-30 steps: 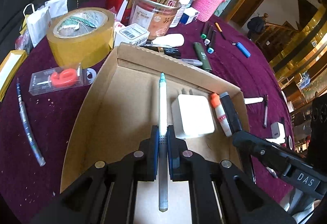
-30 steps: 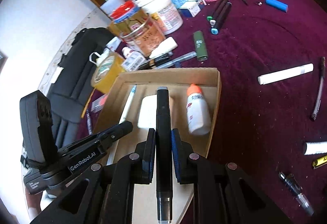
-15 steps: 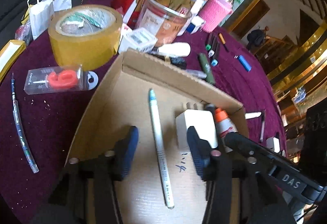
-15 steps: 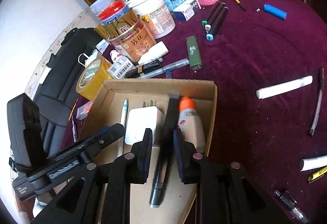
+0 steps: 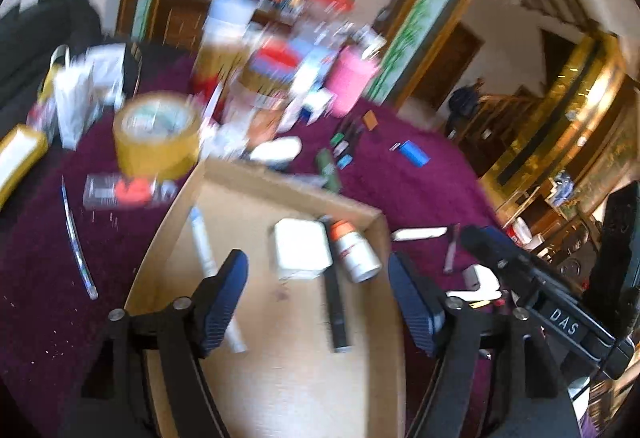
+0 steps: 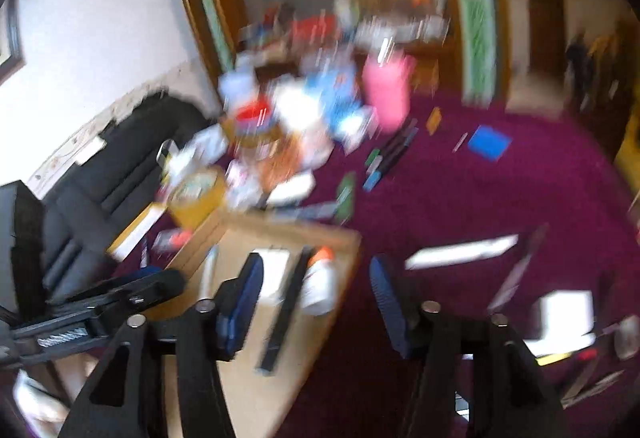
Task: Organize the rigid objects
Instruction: 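Open both tools and move them back over the table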
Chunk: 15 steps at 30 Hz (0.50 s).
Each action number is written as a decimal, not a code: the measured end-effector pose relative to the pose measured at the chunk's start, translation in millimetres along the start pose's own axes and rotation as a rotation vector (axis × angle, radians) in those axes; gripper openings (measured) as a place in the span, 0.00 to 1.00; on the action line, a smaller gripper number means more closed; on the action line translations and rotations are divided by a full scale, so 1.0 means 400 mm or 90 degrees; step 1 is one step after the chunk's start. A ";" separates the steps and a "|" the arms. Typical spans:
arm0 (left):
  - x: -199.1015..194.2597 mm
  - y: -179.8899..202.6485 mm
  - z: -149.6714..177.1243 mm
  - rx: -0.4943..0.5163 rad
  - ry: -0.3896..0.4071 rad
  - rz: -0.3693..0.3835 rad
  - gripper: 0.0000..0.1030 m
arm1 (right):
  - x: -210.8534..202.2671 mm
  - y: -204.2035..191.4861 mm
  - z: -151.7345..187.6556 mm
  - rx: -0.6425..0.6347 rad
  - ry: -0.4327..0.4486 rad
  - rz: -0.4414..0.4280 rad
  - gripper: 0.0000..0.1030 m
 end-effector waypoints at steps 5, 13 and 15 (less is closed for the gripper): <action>-0.151 0.092 -0.025 0.013 0.145 0.013 0.89 | -0.314 0.071 -0.049 -0.088 0.304 0.182 1.00; -0.235 0.308 0.026 0.090 0.187 0.047 1.00 | -0.422 0.373 0.014 0.027 0.246 0.275 1.00; -0.217 0.361 0.061 0.114 0.157 0.065 1.00 | -0.446 0.442 0.040 0.050 0.234 0.298 0.99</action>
Point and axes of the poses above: each gripper's, at about its wrist camera, not at the fingertips, and x roughly the way its jaws point, y to its right, z to its underside, the point moved 10 cm from there along x, roughly the way its jaws point, and after that the axes turned 14 degrees about -z, right-handed, at the moved point
